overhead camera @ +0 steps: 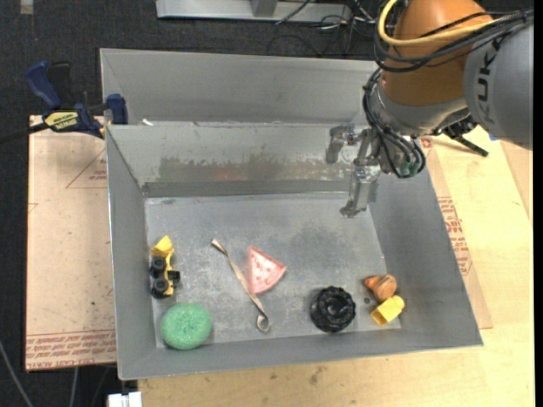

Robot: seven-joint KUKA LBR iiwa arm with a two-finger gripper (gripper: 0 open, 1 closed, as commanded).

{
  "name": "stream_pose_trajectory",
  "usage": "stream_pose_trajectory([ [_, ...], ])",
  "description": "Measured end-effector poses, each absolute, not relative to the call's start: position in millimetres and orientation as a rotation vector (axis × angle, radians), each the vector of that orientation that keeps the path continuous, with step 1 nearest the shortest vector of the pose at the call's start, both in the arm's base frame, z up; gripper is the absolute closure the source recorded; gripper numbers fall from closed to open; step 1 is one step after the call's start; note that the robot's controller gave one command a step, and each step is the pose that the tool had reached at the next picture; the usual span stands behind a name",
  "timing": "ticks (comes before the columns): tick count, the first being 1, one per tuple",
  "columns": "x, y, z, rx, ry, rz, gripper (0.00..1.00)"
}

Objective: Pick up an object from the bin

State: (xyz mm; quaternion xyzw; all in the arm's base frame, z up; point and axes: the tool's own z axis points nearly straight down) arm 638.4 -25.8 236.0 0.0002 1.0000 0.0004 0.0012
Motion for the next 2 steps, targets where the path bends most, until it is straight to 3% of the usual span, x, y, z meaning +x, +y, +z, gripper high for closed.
stream_pose_trajectory([
  [1,632.1,-22.9,202.1,-0.094,3.131,0.0,0.0],
  [2,601.7,-31.3,141.2,-0.125,3.134,0.002,0.0],
])
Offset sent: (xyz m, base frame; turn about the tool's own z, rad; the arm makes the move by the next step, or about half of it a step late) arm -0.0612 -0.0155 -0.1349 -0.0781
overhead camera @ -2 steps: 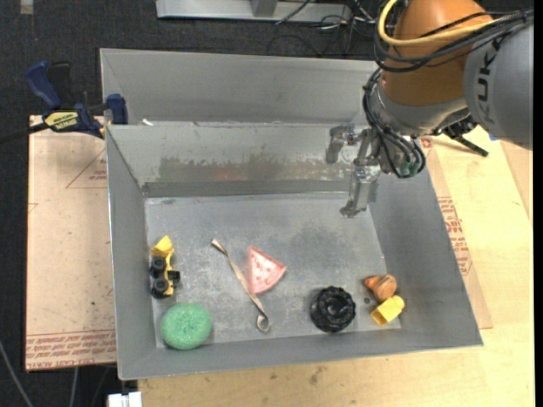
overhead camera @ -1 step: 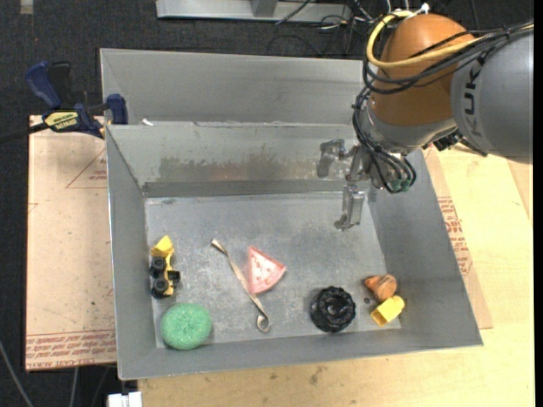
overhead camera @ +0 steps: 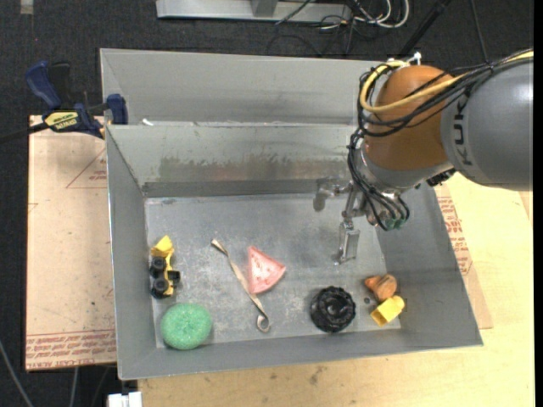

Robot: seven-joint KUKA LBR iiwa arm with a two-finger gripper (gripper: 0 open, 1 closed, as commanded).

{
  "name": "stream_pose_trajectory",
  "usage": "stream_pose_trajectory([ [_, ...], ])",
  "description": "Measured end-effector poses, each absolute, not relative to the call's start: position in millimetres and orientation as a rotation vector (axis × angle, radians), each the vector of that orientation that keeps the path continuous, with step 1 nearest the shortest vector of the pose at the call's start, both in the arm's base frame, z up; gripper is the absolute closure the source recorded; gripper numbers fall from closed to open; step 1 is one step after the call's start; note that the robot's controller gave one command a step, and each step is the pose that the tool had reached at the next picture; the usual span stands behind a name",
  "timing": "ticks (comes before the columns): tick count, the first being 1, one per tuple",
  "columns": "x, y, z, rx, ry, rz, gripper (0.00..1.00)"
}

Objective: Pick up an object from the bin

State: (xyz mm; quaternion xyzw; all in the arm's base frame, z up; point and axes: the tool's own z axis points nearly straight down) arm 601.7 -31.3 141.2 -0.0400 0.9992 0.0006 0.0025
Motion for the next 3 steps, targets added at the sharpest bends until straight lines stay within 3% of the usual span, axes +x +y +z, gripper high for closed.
stream_pose_trajectory([
  [2,578.0,-29.4,114.0,-0.12,3.136,-0.003,0.0],
  [3,573.2,-23.0,113.6,-0.188,3.134,0.008,0.0],
])
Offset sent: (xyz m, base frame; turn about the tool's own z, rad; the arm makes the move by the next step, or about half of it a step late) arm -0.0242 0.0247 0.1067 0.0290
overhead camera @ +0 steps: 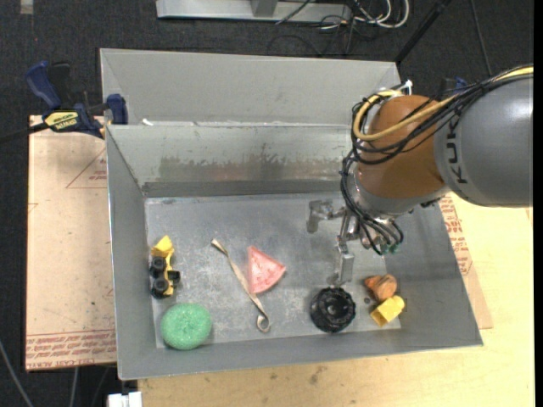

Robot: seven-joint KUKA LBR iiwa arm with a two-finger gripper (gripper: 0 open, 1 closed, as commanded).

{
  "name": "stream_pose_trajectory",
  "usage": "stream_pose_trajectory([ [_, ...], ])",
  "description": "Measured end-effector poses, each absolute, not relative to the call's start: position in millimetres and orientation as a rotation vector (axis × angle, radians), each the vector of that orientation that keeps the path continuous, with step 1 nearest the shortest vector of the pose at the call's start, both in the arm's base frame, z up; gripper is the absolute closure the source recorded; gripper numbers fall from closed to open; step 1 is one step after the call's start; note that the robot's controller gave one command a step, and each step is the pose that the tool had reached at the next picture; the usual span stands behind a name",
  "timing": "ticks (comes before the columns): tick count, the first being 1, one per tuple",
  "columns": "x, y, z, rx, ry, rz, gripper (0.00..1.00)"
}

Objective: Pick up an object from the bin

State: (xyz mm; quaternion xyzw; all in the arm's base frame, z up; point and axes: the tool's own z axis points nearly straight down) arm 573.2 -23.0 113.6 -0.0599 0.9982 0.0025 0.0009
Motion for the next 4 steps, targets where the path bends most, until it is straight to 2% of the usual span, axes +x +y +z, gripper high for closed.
stream_pose_trajectory([
  [1,554.8,-49.0,94.7,-0.019,3.138,0.001,0.0],
  [2,528.4,-46.3,92.2,0.195,3.134,0.002,0.0],
  [3,508.2,-65.3,80.6,-0.149,3.135,0.004,0.0],
  [4,487.1,-90.5,73.0,-0.142,3.137,0.002,1.0],
])
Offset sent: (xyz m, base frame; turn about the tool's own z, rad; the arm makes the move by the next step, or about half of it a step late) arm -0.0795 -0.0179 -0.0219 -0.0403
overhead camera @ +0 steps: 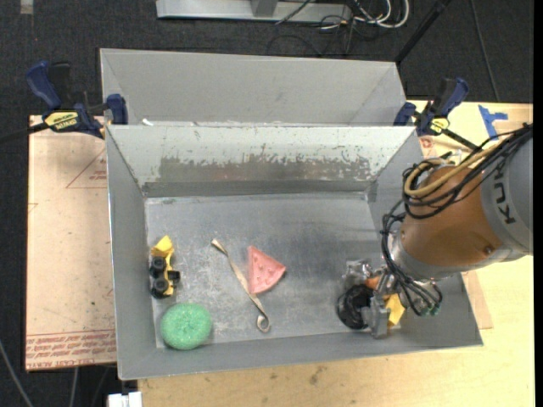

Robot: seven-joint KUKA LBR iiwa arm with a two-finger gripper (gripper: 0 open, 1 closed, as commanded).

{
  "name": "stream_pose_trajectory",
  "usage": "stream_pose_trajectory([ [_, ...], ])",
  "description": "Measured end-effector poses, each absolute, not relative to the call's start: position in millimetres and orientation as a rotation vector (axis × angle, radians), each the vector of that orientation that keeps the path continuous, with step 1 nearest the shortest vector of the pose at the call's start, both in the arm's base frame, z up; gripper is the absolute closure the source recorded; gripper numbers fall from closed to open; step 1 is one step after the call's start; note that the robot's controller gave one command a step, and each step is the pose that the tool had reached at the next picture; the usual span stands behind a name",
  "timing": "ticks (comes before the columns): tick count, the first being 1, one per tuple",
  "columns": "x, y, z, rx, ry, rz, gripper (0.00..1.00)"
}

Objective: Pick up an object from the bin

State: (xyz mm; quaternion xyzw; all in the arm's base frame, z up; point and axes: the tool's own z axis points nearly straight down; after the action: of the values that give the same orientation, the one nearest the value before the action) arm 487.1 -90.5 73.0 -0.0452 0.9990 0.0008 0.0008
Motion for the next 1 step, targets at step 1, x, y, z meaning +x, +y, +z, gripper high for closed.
stream_pose_trajectory([
  [1,487.1,-90.5,73.0,-0.143,3.137,0.002,1.0],
])
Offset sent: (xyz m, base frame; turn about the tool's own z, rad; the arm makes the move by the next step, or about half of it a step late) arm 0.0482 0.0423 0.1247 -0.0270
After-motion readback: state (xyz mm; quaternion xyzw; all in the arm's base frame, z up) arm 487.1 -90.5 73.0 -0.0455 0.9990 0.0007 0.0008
